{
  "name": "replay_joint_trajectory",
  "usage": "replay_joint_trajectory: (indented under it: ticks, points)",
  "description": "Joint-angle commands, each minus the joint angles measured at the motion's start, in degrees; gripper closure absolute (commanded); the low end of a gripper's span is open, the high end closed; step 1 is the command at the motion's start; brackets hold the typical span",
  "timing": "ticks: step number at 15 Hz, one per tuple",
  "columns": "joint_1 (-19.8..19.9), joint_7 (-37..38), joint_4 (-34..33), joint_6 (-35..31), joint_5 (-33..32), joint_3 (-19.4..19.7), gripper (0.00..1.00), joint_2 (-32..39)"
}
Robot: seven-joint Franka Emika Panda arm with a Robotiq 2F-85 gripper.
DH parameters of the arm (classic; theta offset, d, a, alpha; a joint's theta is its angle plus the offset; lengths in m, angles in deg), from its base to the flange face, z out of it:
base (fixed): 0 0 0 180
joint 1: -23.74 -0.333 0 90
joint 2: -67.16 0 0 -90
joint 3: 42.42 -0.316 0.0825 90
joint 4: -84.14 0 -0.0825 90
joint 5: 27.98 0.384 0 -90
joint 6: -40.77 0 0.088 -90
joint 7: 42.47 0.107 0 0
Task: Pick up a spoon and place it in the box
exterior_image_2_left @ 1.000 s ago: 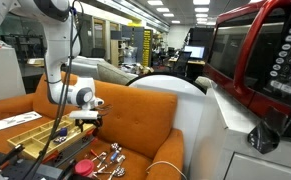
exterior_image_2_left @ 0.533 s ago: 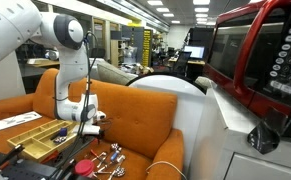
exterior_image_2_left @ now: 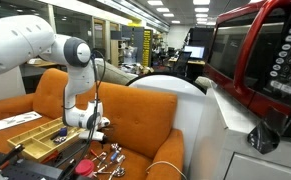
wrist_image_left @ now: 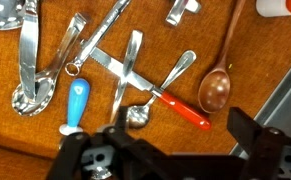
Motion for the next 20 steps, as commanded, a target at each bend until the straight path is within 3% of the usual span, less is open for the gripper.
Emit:
replay_joint_trajectory:
  ticks: [1, 4, 13, 20]
  points:
    - [0.0, -0.1, -0.3, 0.3, 0.2, -0.1, 0.0, 0.1]
    - [0.2, 0.0, -0.5, 0.0, 0.4, -0.4, 0.0, 0.4]
    - [3.9, 2.6, -11.4, 1.0, 4.2, -1.4, 0.0, 9.5]
    - [8.6, 1.6, -19.1, 4.6, 4.7, -5.4, 0.0, 15.6]
